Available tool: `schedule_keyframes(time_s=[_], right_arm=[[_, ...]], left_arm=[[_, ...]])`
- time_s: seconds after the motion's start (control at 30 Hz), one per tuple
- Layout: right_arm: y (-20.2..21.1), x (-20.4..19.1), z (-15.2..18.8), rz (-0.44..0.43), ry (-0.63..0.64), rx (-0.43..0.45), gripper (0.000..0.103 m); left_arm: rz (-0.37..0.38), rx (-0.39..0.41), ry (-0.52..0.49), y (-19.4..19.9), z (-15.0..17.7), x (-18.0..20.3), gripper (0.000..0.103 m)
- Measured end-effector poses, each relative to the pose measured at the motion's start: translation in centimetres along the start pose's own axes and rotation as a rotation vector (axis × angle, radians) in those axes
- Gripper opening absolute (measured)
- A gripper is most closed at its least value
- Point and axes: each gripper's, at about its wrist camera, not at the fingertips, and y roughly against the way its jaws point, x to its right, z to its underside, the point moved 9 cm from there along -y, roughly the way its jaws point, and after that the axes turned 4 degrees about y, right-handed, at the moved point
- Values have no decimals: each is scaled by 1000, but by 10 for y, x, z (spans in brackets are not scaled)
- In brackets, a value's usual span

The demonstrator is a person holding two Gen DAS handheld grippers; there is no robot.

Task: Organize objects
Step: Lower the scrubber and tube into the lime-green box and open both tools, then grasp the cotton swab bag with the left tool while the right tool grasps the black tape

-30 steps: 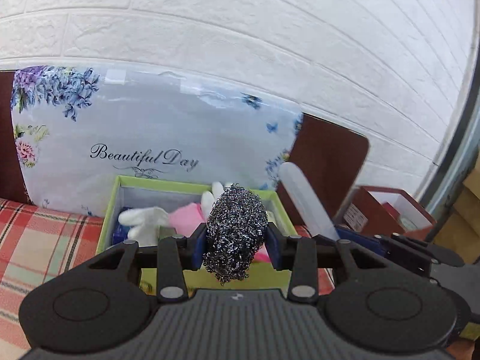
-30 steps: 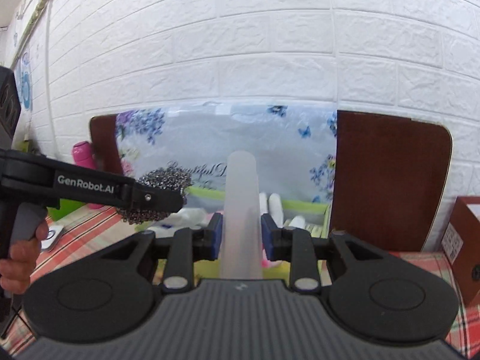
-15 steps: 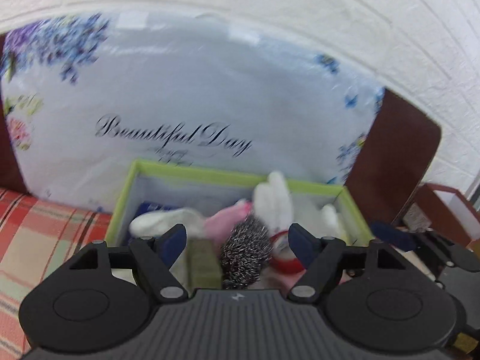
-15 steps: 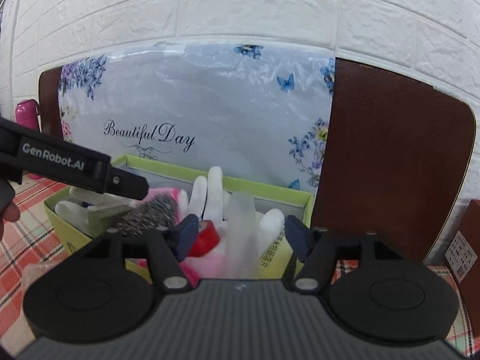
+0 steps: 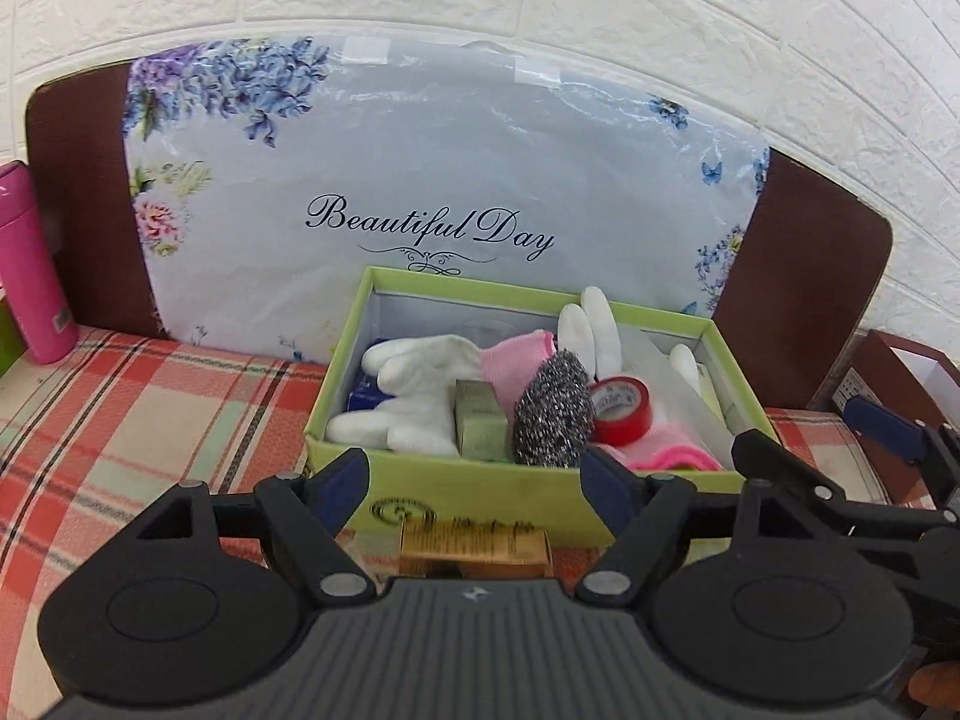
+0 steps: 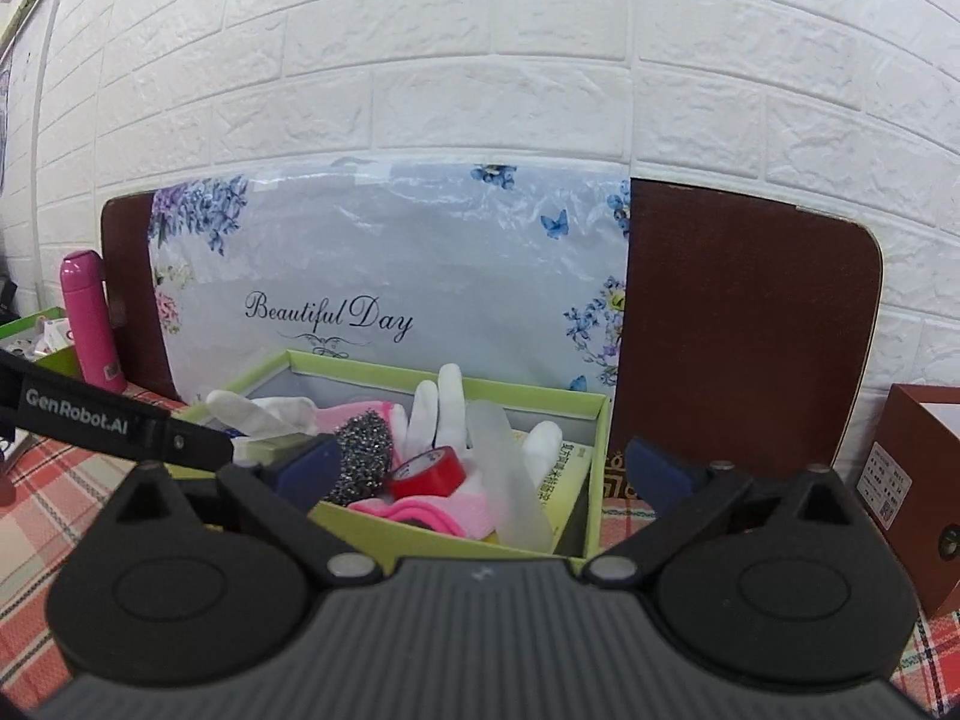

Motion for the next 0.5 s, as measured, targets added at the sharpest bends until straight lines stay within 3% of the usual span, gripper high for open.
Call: schedule_keyframes(time_s=[0.5], right_arm=[[65, -35, 40, -60, -35, -92, 103]], left_arm=[[-51, -22, -22, 49, 49, -3, 81]])
